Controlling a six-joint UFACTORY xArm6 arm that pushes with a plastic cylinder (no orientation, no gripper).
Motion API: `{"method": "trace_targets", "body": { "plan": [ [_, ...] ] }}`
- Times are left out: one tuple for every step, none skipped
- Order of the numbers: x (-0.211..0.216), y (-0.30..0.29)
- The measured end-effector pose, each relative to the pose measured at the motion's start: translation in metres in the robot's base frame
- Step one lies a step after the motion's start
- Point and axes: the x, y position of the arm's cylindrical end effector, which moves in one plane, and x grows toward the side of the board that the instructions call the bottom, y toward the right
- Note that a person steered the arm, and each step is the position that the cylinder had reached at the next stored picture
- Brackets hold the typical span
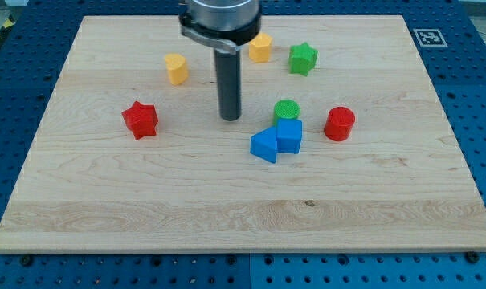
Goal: Adjust the blue triangle below to the blue cube
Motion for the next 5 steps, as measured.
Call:
{"method": "trace_targets", "body": {
  "plan": [
    [0.011,0.019],
    [0.032,0.013],
    [0.037,0.013],
    [0.037,0.013],
    [0.051,0.013]
  ]
}}
